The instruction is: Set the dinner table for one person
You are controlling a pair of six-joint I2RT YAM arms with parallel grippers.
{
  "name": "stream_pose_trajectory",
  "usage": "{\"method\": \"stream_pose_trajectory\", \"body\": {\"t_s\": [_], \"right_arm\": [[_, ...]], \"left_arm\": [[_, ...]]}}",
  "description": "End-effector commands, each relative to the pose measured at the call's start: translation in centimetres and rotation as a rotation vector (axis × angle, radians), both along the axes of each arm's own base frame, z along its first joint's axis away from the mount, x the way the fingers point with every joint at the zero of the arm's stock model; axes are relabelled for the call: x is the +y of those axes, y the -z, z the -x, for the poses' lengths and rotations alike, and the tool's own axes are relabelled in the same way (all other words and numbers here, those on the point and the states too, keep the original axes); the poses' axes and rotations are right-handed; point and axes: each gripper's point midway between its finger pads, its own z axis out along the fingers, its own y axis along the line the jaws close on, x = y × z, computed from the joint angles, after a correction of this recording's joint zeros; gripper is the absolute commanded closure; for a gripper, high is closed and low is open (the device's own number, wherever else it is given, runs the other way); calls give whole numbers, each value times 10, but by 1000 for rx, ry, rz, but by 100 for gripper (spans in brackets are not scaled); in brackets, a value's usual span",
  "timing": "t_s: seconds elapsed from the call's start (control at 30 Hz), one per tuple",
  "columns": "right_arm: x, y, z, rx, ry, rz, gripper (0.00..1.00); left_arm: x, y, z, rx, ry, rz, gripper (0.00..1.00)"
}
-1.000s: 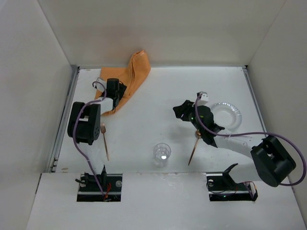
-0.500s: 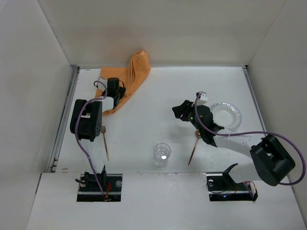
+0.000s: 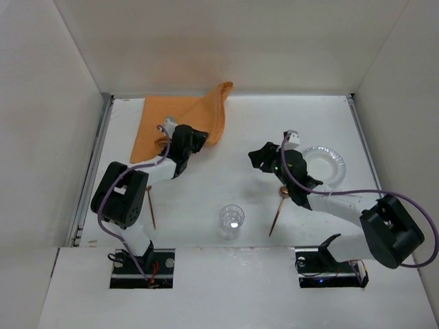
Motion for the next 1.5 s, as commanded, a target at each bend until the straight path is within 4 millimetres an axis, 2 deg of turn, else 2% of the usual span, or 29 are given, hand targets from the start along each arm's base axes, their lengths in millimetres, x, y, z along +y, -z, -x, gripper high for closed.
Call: {"method": "stream_pose_trajectory", "body": {"t_s": [0.0, 0.1, 0.2, 0.33, 0.43, 0.5, 0.6, 0.73, 0.8, 0.87, 0.93, 1.0, 1.07, 1.1, 1.17, 1.33, 1.47], "right_arm": [[-22, -33, -11, -72, 89, -45, 42], [-47, -33, -15, -57, 177, -33, 42], [-71, -34, -16, -42, 267, -36, 42], [-84, -30, -17, -28, 310, -18, 41], [-86, -21, -20, 0, 313, -3, 41], [-87, -19, -21, 11, 320, 11, 40], [-91, -12, -25, 28, 330, 19, 39], [-79, -3, -30, 55, 290, 38, 45], [-69, 7, -33, 84, 260, 56, 61], [-53, 18, -34, 126, 204, 85, 71], [-43, 24, -34, 151, 180, 106, 73], [-31, 35, -34, 172, 148, 148, 71], [-19, 41, -33, 184, 114, 172, 62], [-13, 44, -32, 190, 100, 187, 54], [-7, 45, -29, 194, 96, 217, 45], [-10, 39, -27, 189, 114, 230, 43], [-8, 35, -15, 210, 97, 239, 37]], "left_arm": [[-66, -17, 41, -19, 149, 125, 95], [-116, -11, 74, 8, 236, 154, 95], [-148, -7, 95, 33, 280, 195, 94], [-203, -5, 117, 59, 382, 255, 91], [-234, -8, 131, 63, 448, 265, 78], [-236, -10, 136, 56, 456, 253, 65], [-211, -21, 135, 6, 426, 167, 55], [-151, -26, 135, -72, 337, -100, 53], [-111, -20, 137, -62, 265, -229, 51], [-64, -4, 137, -21, 181, -350, 49], [-20, 16, 136, 45, 106, -453, 47], [31, 40, 138, 152, 32, -545, 46], [59, 53, 139, 211, -5, -585, 45], [67, 56, 139, 224, -13, -604, 45], [88, 64, 140, 258, -51, -628, 46], [114, 74, 147, 283, -142, -591, 46], [117, 86, 147, 314, -143, -573, 46]]}}
